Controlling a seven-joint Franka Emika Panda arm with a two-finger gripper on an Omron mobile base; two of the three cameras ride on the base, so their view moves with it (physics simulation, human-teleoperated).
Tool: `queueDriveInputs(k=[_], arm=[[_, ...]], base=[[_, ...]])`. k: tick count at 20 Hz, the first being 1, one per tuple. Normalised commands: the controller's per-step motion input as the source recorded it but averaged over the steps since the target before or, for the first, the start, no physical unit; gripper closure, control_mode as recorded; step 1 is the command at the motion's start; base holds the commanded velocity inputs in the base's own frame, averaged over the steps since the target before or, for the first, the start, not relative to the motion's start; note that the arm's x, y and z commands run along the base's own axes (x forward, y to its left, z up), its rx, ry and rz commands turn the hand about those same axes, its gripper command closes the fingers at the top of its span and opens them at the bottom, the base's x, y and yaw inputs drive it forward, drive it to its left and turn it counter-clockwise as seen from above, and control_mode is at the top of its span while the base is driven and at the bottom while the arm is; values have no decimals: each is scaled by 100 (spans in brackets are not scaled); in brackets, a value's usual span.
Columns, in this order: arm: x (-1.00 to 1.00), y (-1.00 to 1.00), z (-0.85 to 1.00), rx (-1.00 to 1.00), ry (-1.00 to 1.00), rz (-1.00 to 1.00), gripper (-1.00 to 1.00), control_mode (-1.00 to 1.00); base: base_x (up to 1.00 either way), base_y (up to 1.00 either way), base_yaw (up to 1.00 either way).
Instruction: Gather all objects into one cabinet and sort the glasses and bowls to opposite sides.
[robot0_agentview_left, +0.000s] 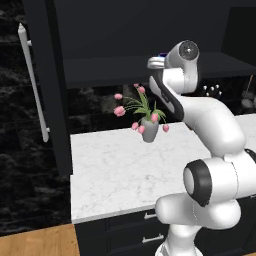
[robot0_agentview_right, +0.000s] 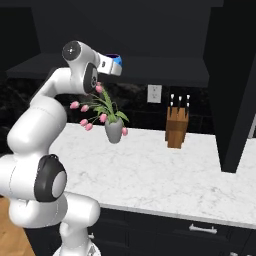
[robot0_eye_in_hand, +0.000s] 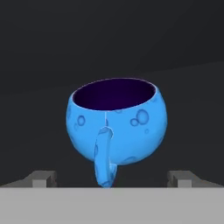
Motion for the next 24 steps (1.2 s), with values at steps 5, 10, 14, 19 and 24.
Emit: queueDriveInputs(k=[5, 10, 14, 19, 24], arm=[[16, 5, -4, -1, 0, -1, -100, -100], [14, 4, -5, -1, 0, -1, -100, -100], [10, 0, 0, 0, 0, 0, -100, -100], [0, 0, -6, 0, 0, 0, -100, -100], [0, 0, -6, 0, 0, 0, -100, -100]], base=[[0, 0, 0], [0, 0, 0], [0, 0, 0], [0, 0, 0], [0, 0, 0]])
